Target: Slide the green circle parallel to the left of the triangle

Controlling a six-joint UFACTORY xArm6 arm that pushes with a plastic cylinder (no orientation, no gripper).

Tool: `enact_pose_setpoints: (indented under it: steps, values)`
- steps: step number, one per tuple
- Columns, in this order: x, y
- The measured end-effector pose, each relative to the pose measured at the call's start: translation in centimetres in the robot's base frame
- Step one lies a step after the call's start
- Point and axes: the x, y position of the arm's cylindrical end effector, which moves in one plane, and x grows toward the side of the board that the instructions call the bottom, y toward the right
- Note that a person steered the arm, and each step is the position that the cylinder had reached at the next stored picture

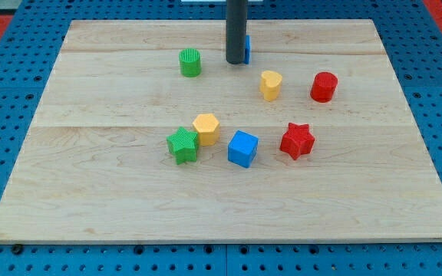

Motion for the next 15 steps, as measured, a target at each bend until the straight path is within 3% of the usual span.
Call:
enact_pose_setpoints:
  steps: [1,3,5,9,10,12,15]
  values:
    - [-1.1,0.0]
    - [4.8,-9.9]
    - [4.8,-12.3]
    - [-0.3,-10.9]
    - [2.7,-11.0]
    - [11.4,-5.3]
    - [8.6,2.1]
